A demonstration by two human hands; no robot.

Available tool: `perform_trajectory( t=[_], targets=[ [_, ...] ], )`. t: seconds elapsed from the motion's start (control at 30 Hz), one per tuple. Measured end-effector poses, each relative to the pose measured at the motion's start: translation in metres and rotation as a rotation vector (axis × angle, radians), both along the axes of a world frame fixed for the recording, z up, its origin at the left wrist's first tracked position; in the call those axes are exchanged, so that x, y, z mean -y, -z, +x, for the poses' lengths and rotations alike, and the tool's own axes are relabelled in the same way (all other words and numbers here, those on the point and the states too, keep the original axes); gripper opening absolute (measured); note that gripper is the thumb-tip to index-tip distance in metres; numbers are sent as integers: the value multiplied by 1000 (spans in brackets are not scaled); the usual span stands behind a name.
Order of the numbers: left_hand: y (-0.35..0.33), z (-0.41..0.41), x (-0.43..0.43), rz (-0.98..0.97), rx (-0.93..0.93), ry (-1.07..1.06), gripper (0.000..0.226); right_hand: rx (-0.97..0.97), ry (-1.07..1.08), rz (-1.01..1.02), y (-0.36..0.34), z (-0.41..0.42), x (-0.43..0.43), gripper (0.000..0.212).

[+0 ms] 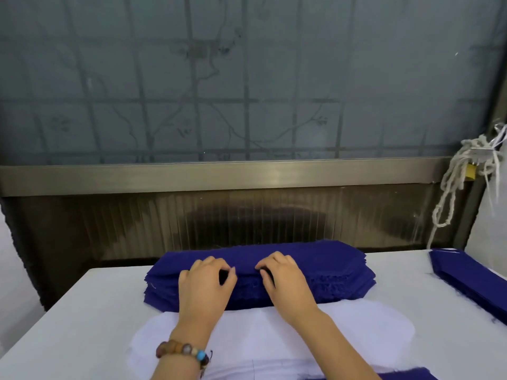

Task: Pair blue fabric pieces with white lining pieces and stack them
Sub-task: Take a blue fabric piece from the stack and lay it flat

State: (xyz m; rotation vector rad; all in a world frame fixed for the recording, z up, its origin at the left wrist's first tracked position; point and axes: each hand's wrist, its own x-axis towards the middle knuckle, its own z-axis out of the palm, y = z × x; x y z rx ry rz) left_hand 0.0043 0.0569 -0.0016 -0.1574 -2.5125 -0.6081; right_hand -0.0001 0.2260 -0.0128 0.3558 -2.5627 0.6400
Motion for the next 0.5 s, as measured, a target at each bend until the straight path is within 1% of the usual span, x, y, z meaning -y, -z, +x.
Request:
perform_trajectory(
  t=[0.07, 0.17, 0.23, 0.3, 0.4, 0.43, 0.5],
  targets=[
    [1, -11, -3, 81, -18, -8, 27, 27, 32, -56, -4, -12, 2, 21],
    [8, -18, -3, 146, -55, -27, 30, 97, 75, -105, -4, -22, 5, 18],
    [13, -18, -3, 137, -90, -41, 29, 80, 149, -33, 1, -23, 11, 18],
    [15, -16, -4, 161, -133, -33, 27, 24, 233, 67, 7, -22, 18, 19],
    [15, -13, -4, 311, -175, -7, 11, -12, 271, 85, 11, -22, 22, 19],
    [15, -12, -3, 368, -190, -7, 12, -15, 270, 84, 11, -22, 21, 19],
    [17, -12, 0, 423, -195, -23, 25, -17, 257, 91, 12, -21, 20, 19]
  ],
)
